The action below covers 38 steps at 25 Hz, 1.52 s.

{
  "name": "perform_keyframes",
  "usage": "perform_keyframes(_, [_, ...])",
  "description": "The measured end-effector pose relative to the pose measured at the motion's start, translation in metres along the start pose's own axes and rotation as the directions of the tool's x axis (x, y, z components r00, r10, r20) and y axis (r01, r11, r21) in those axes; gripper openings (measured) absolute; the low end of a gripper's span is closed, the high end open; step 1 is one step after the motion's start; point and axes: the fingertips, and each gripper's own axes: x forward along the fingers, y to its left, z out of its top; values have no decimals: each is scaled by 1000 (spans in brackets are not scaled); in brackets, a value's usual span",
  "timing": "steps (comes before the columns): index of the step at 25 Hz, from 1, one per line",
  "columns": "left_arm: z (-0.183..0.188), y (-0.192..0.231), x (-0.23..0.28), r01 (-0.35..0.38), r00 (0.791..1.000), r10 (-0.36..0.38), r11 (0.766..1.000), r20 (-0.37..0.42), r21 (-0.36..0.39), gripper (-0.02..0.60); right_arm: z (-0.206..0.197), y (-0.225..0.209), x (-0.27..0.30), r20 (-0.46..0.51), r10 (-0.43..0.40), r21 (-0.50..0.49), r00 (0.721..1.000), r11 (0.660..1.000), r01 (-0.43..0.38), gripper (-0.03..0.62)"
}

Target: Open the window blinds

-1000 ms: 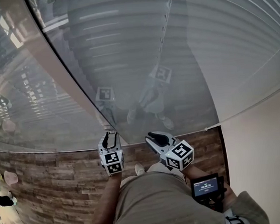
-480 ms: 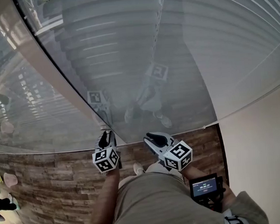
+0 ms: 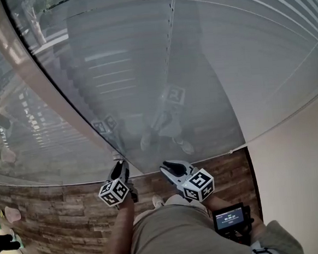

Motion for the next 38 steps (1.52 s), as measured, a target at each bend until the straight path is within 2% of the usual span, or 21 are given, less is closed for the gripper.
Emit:
perform_keyframes(2, [-2, 0, -2, 9, 1000, -9, 1000, 0, -28, 135, -1, 1, -1, 3, -1, 1, 1000, 1000, 1, 89])
perform_keyframes(6, [-4, 6, -3, 61, 998, -61, 988, 10, -144, 135, -1, 4, 2, 1, 2, -3, 1000, 1000, -2, 89])
perform_keyframes(11, [-6, 6, -1, 107, 994, -106, 972, 20, -208, 135, -3, 5, 8, -7, 17, -11, 1000, 1000, -17, 89])
perform_keyframes(13, [-6, 6, 1, 133, 991, -130, 957, 27, -258, 135, -4, 5, 11, -10, 19, -14, 1000, 1000, -19, 89])
perform_keyframes(18, [-4, 2, -2, 199, 980, -196, 903, 46, -381, 135, 0, 9, 11, -18, 31, -21, 999, 999, -31, 89])
perform_keyframes(25, [-6, 4, -5, 277, 958, -271, 787, 93, -551, 135, -1, 16, 15, -28, 49, -28, 998, 998, -50, 89])
perform_keyframes(28, [-5, 5, -5, 312, 945, -304, 742, 117, -594, 135, -2, 18, 16, -32, 52, -28, 998, 998, -53, 89])
perform_keyframes(30, [-4, 2, -3, 345, 932, -333, 698, 142, -627, 135, -2, 17, 15, -32, 55, -30, 998, 998, -56, 89])
perform_keyframes(35, [-15, 4, 0, 401, 901, -383, 559, 203, -726, 135, -14, 14, 15, -41, 56, -28, 998, 998, -58, 89])
perform_keyframes(37, [-17, 6, -2, 406, 896, -389, 524, 214, -749, 135, -16, 15, 14, -48, 56, -23, 997, 998, -58, 89])
perform_keyframes(38, [-16, 7, -2, 407, 895, -390, 516, 217, -753, 135, -15, 16, 14, -50, 56, -22, 997, 998, -58, 89])
